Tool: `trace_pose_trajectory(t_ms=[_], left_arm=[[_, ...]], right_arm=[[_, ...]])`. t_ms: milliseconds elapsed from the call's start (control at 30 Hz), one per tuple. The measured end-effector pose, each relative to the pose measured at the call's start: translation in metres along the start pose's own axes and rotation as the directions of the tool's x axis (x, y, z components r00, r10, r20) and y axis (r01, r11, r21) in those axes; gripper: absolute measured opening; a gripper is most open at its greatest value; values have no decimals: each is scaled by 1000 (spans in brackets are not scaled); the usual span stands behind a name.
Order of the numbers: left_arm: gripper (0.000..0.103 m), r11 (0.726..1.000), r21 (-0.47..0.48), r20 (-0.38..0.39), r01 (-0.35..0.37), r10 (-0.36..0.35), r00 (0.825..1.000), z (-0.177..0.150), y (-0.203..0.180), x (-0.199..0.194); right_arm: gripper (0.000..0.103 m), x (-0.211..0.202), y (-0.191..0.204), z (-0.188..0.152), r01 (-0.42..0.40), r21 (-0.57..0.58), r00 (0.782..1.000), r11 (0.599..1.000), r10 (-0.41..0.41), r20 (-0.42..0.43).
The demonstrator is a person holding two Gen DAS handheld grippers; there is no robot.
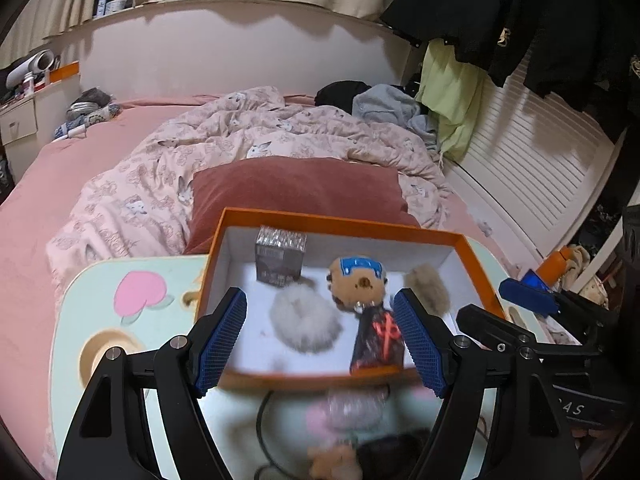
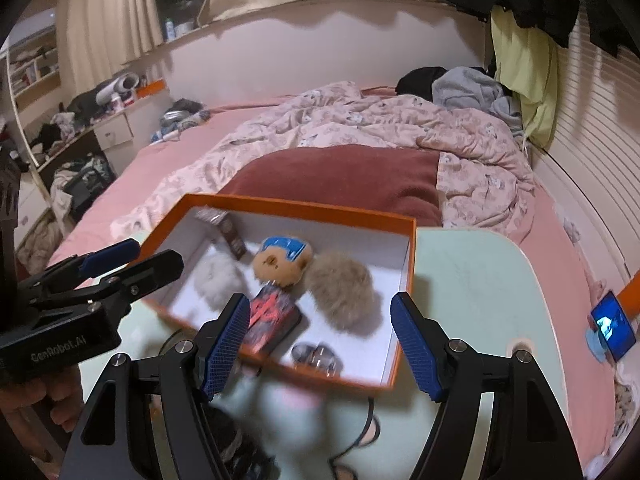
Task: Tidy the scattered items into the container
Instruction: 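Carry the deck and grey ball into the orange box and release both, then withdraw both grippers back over the table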
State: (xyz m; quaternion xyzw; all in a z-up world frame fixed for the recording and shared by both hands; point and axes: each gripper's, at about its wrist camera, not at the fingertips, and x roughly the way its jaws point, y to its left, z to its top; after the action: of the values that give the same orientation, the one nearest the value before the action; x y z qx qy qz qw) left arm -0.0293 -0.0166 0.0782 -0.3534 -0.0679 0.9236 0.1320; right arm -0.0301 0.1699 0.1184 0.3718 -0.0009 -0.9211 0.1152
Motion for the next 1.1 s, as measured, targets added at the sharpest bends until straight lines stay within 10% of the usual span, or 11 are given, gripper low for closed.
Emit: trace_pose_trajectory(t_ms=[367, 667, 767, 933, 1100], left_arm=[[76, 999, 14, -66, -30, 31, 997, -78, -8, -45], [76, 995, 35, -131, -97, 101, 986, -115, -9, -47], [76, 988, 77, -206, -132, 145, 968, -124, -11, -30], [103, 979, 137, -224, -148, 176, 959, -134, -11, -17], [103, 980, 150, -215, -131, 162, 963, -137, -11, -17]], right_arm=[[77, -27, 7, -78, -13, -54, 994, 998, 7, -106], [79, -14, -5, -112, 128, -27, 969, 991, -130, -210], [100, -5, -9, -117, 124, -9, 966, 992, -123, -226], [103, 0, -11, -119, 128, -15, 967, 992, -128, -219], [103, 1, -10, -117, 124, -20, 968, 992, -126, -217]])
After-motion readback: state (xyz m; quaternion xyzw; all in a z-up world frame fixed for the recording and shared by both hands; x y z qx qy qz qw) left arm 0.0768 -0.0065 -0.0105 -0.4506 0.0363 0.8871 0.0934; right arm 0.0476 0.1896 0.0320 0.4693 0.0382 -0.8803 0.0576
